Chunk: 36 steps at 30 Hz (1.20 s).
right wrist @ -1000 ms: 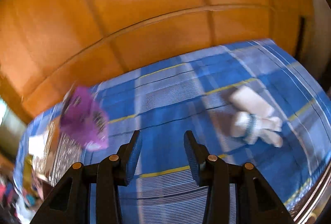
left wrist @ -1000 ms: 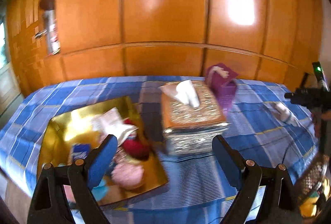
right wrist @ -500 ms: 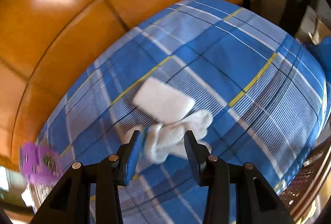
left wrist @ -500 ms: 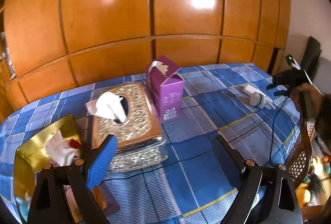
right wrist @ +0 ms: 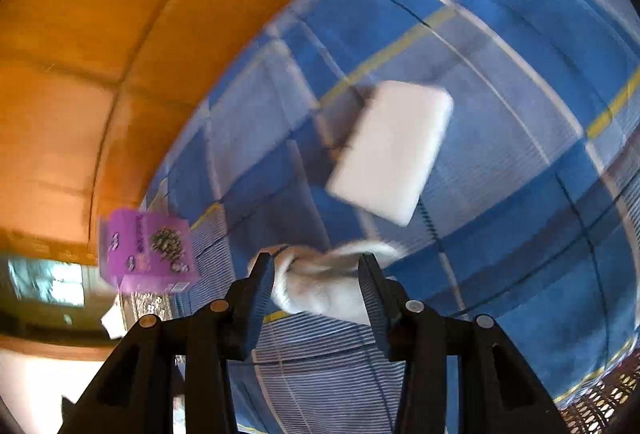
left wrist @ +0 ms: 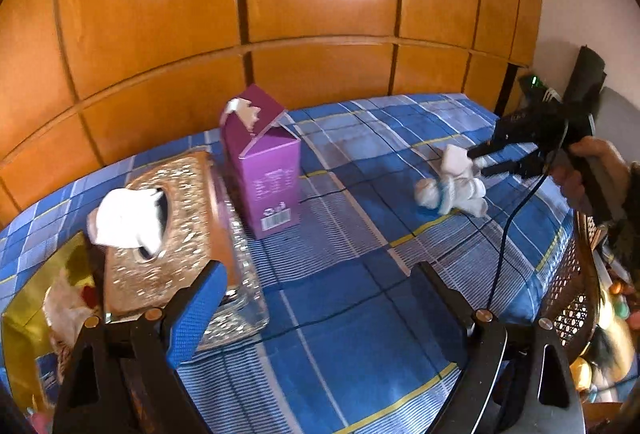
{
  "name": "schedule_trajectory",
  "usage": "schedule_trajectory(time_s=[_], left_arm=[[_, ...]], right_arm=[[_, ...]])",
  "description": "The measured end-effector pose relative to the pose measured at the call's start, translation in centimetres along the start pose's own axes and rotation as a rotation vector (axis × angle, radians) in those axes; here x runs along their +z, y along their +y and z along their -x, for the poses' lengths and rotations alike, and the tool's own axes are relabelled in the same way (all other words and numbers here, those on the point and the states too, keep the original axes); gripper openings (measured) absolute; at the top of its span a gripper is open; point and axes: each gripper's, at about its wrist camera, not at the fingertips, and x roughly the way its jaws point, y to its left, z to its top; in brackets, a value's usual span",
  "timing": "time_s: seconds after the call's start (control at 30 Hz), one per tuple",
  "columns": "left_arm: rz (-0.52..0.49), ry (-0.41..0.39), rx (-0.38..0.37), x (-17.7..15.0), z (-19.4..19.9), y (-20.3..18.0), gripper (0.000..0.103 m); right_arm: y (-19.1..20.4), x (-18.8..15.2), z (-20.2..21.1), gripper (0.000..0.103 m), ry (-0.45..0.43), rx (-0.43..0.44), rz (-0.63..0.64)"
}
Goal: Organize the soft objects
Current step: 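Grasp the white knit sock with the left tool while the right tool grasps the white pad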
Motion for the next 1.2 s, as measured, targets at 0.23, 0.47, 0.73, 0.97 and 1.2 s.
schedule_trajectory(time_s=[0.23, 0.47, 0.73, 0.97, 1.2], left_arm=[[-0.002, 0.07, -0.06, 1.3, -3.5, -1.8, 0.093], [0.07, 0.19, -0.173, 2.6, -8.2, -4.0, 0.092], [0.227, 0.322, -0.265, 2.9, -14.4, -6.4, 0.089], [0.3, 0.34, -0.306, 4.1, -17.2, -8.8, 0.089], [0.179, 0.304, -0.22, 4.1, -19.3, -11.8, 0.071]], right_arm=[[-1.8, 1.3, 1.6, 0.045, -0.238, -0.15, -0.062], [-3.2, 0.9, 4.0, 0.045, -0.469, -0.202, -0.126], [-2.3, 0.7, 4.3, 0.045, -0.487, -0.154, -0.084], [-2.7, 0.7, 4.2, 0.045, -0.487, -0.108, -0.115], [-3.2, 0.8, 3.9, 0.045, -0.462, -0.116, -0.153]])
